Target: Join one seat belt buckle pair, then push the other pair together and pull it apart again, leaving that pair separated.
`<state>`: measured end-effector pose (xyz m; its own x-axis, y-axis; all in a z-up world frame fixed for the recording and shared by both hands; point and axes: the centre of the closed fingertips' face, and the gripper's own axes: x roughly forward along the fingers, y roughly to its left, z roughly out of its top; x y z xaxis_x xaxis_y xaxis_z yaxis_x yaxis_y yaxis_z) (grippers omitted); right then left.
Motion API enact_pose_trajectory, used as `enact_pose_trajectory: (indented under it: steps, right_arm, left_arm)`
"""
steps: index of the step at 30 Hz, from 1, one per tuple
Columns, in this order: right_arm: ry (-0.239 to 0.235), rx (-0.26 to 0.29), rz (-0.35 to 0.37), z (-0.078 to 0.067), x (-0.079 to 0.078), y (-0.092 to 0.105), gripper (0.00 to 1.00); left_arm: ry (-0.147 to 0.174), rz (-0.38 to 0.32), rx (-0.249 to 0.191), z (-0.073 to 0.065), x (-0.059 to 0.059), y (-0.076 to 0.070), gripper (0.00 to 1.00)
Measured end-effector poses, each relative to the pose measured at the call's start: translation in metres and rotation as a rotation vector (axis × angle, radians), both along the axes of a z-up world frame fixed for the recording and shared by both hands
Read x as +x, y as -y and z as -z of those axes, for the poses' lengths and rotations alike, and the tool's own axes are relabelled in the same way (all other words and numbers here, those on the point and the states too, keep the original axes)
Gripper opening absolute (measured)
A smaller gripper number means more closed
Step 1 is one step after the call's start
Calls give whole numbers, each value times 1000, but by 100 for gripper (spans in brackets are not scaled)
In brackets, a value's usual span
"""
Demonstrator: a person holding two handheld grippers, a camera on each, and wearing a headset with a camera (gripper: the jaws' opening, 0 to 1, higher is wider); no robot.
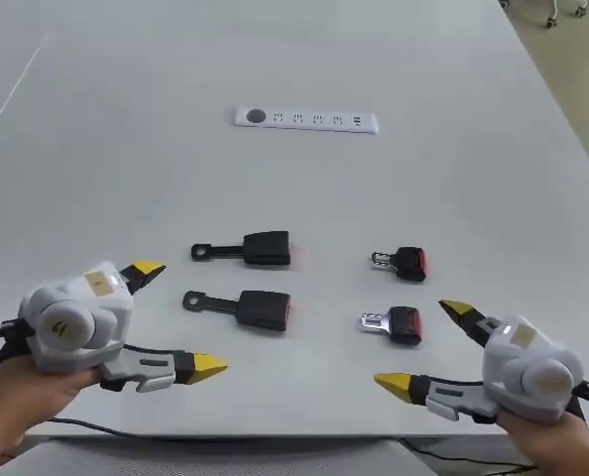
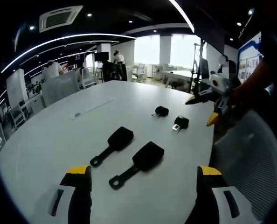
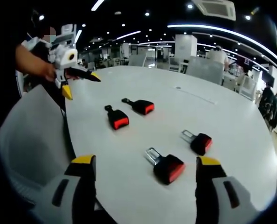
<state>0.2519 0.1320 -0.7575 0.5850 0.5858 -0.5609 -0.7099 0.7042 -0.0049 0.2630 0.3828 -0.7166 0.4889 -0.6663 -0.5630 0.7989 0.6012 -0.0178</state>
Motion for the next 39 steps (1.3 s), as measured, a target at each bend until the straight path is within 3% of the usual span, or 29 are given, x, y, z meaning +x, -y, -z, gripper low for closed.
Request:
enact_pose_trajectory:
  steps: [18,22,28,34,39]
  right_arm:
    - [-45,-30,-43,17,19,11,87]
    - [-69,-37,-63,24,22,13,86]
    - [-97,-39,-99,32,28,11,85]
    - [-129,-56,-137,42,35,14,78]
    - [-150,-65,-175,51,37,17,78]
  left_arm:
    - [-18,77,44,16,20,18,91]
    - [-30,96,34,22,25,25,90]
    - [-50,169,81,42,31,32,90]
    - [-61,205,92,52,43,38,87]
    - [-67,266,120,64,46,47,84]
